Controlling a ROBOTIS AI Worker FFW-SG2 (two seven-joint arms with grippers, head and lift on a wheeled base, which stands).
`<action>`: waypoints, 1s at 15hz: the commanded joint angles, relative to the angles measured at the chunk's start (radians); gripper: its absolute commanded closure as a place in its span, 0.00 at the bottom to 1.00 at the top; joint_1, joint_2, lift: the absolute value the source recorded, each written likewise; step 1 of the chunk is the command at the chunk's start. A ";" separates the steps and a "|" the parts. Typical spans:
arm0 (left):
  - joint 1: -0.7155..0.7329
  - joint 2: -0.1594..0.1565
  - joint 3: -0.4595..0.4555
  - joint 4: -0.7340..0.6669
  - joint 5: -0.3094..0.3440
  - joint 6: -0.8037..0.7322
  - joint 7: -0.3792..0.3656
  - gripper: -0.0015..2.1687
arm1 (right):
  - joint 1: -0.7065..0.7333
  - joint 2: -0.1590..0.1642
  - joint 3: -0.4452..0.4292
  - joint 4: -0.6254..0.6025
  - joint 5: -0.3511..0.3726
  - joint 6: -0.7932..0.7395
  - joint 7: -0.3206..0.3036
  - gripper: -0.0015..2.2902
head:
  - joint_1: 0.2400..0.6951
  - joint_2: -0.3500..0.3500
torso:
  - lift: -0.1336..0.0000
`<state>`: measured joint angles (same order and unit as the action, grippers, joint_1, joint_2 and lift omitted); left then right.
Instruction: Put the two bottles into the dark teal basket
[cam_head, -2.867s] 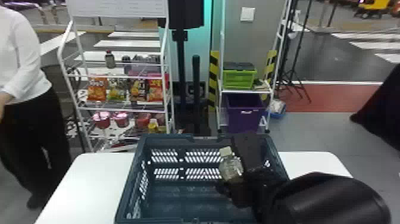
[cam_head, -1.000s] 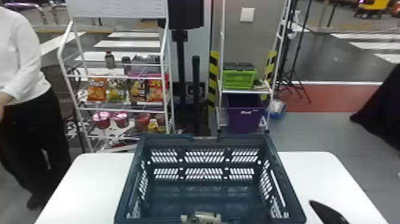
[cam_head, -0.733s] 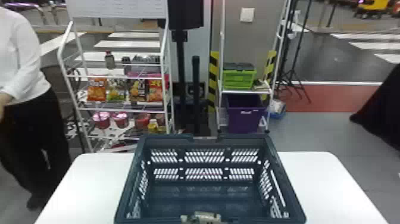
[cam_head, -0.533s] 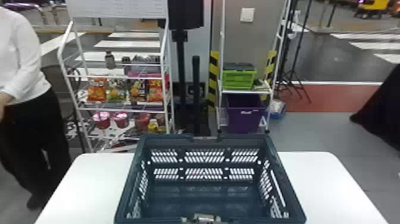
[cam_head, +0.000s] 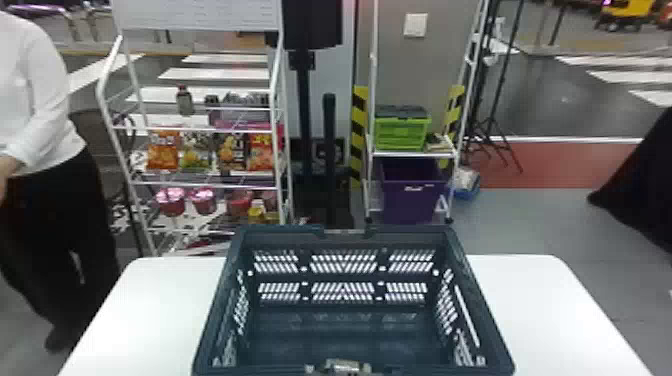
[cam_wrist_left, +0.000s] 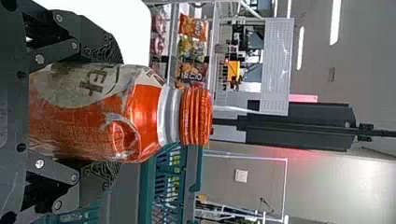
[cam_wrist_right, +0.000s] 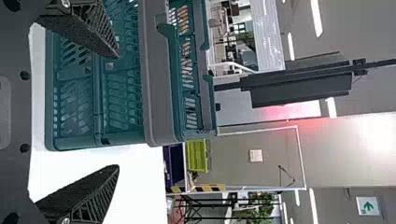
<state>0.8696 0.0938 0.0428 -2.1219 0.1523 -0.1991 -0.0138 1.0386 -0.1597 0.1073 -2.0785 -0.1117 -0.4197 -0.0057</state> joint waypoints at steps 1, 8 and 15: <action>-0.011 0.003 0.032 -0.133 -0.004 0.146 0.000 0.99 | 0.001 -0.004 -0.001 0.000 0.000 0.002 0.000 0.02 | 0.57 0.50 | 1.00; -0.212 0.017 0.049 -0.402 0.027 0.536 -0.017 0.99 | 0.029 -0.006 -0.003 -0.002 0.001 0.008 0.004 0.02 | 0.57 0.50 | 1.00; -0.500 0.027 -0.084 -0.257 0.058 0.585 -0.097 0.99 | 0.021 0.023 0.034 0.003 0.066 0.121 -0.020 0.03 | 0.57 0.50 | 1.00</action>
<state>0.4313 0.1176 -0.0062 -2.4250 0.2099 0.3811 -0.1010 1.0639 -0.1386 0.1278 -2.0756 -0.0584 -0.3258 -0.0209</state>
